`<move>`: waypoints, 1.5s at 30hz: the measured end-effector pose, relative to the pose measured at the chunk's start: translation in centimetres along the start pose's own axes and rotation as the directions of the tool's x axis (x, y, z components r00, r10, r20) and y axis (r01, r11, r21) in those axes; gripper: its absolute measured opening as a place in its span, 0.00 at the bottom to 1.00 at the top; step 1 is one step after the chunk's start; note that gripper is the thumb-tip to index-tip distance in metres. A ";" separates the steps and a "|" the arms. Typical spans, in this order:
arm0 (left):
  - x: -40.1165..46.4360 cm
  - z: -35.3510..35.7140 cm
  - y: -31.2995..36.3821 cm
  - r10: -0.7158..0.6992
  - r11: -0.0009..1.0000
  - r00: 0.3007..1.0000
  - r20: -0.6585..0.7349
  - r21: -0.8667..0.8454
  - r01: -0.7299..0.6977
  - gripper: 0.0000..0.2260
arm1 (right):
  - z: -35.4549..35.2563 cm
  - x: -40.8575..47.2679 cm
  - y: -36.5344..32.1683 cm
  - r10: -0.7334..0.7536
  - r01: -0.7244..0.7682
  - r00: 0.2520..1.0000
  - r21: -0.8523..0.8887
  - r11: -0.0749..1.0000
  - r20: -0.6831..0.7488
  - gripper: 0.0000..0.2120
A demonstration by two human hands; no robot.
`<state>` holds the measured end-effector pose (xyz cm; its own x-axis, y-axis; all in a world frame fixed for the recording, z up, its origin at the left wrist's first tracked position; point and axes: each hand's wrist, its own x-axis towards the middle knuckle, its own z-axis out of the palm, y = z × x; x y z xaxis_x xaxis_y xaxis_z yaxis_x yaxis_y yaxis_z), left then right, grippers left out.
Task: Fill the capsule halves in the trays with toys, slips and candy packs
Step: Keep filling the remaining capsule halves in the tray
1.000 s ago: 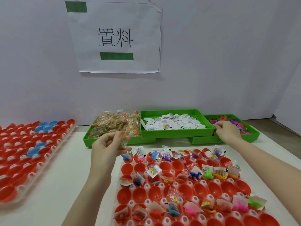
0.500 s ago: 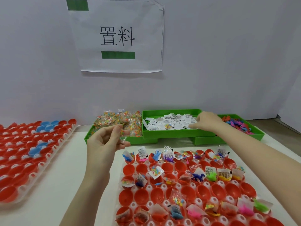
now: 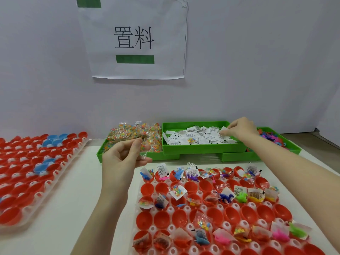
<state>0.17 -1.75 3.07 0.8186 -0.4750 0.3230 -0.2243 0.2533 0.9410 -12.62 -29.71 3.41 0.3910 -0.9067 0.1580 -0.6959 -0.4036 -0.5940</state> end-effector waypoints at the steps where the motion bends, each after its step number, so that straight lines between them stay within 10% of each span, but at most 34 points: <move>1: 0.0 0.0 0.0 -0.003 1.000 1.000 -0.002 -0.005 0.003 0.06 | 0.0 0.0 0.1 -0.010 0.010 1.000 0.030 0.999 -0.011 0.15; 10: 0.1 -0.2 0.1 -0.029 0.999 1.000 -0.002 -0.026 0.029 0.06 | 0.0 -0.1 0.8 -0.187 0.120 0.957 -0.284 0.951 -0.222 0.16; 14: 0.0 -0.1 0.2 -0.026 0.999 1.000 -0.008 -0.028 0.026 0.05 | -0.6 -0.3 0.4 -0.184 0.155 0.921 -0.110 0.982 -0.344 0.15; 20: -0.5 0.3 1.2 -0.012 1.000 1.000 0.018 0.010 0.012 0.02 | -2.0 -2.4 -1.8 0.023 -0.011 1.000 0.582 0.813 -0.012 0.11; 29: -4.8 2.1 4.2 -0.065 0.997 0.964 0.258 -0.022 0.073 0.06 | -4.3 -17.6 -6.2 -0.484 0.047 0.820 0.807 0.589 0.306 0.07; 36: -8.7 1.0 6.6 -0.164 0.954 0.893 0.420 -0.163 0.252 0.11 | -4.9 -22.5 -6.6 -0.581 0.379 0.812 0.707 0.597 0.055 0.07; 45: -11.8 -0.6 7.6 -0.097 0.976 0.941 0.324 -0.154 0.153 0.09 | -5.1 -26.0 -6.4 -0.666 0.662 0.731 0.387 0.642 -0.147 0.12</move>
<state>-10.89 6.32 6.35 0.6212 -0.7442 0.2454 -0.0119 0.3042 0.9525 -21.36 -4.19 7.12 0.6607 -0.4121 0.6274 0.0456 -0.8122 -0.5816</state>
